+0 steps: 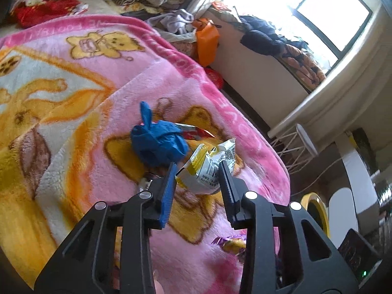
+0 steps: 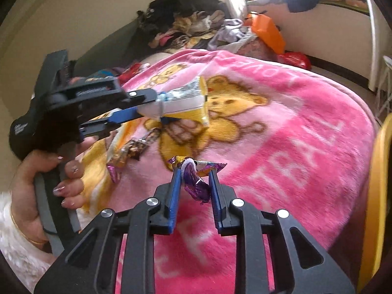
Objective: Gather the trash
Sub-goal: 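Grasp a yellow snack wrapper with the left tool while the right tool grasps a purple wrapper, then carry the yellow and purple wrappers over the yellow bin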
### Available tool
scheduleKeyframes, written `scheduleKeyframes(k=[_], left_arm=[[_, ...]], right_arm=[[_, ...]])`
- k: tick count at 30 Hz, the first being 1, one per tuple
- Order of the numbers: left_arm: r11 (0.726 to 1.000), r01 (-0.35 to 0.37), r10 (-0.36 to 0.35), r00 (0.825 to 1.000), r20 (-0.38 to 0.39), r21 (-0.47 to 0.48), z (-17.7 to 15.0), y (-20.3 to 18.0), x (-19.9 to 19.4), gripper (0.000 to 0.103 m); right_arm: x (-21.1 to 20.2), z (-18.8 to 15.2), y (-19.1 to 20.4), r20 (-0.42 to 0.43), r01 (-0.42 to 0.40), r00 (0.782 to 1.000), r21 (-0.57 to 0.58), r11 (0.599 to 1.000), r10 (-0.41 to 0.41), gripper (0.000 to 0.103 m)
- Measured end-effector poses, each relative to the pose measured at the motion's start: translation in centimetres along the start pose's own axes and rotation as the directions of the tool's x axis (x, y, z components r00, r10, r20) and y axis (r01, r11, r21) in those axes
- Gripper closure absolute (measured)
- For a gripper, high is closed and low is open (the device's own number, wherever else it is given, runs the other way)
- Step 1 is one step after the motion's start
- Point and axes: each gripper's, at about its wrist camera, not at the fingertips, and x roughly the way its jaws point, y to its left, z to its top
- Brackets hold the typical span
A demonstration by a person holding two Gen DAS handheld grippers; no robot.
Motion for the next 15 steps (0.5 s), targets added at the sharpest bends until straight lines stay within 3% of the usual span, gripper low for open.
scheduleKeyframes(k=[15], left_arm=[[0.993,0.031,-0.036,0.999,0.04,0.112,-1.6,-3.9,-2.4,0.077]], right_arm=[[-4.2,-0.8,-2.3,0.082,0.059,0.994,0.086,0.995,-0.066,0.082]])
